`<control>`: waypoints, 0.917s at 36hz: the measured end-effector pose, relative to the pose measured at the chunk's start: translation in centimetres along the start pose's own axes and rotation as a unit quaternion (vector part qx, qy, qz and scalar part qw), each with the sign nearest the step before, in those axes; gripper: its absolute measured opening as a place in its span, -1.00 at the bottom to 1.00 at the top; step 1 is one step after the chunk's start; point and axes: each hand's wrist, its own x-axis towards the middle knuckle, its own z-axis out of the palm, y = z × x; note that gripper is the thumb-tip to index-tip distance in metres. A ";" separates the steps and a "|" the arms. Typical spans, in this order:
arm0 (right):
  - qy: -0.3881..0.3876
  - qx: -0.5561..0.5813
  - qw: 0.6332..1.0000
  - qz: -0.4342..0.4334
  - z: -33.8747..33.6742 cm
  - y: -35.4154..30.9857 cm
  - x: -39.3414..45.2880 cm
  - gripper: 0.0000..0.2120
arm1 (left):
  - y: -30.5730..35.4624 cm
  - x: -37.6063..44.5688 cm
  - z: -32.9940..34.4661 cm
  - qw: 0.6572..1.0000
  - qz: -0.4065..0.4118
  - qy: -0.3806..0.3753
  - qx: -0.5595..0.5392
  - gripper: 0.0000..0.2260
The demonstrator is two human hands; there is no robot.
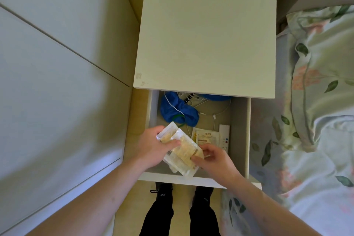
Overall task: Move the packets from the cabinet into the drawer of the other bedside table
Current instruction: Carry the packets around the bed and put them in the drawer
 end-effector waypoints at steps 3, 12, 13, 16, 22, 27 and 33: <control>0.046 -0.013 0.999 0.014 -0.2 0.5 0.5 -0.84 | -0.1 1.0 0.9 1.000 -0.003 -0.003 0.005 -0.88; 0.156 0.067 0.983 0.065 -2.2 2.2 0.9 -0.90 | -2.4 5.7 3.4 0.944 0.057 -0.074 0.316 -0.86; 0.155 0.067 0.983 0.070 -2.4 2.3 0.8 -0.91 | -2.5 6.1 4.0 0.925 0.064 -0.100 0.360 -0.81; 0.145 0.059 0.984 0.082 -2.6 2.9 0.5 -0.89 | -2.5 7.2 5.3 0.864 0.082 -0.128 0.480 -0.81; 0.145 0.045 0.985 0.080 -2.8 3.1 0.4 -0.87 | -2.6 9.5 6.3 0.774 0.107 -0.131 0.610 -0.88; 0.132 0.032 0.986 0.095 -2.6 2.5 0.7 -0.88 | -3.4 10.4 5.8 0.752 0.084 -0.144 0.637 -0.66; 0.106 0.024 0.987 0.118 -1.6 1.2 1.7 -0.81 | -2.1 10.0 3.5 0.745 0.097 -0.155 0.642 -0.29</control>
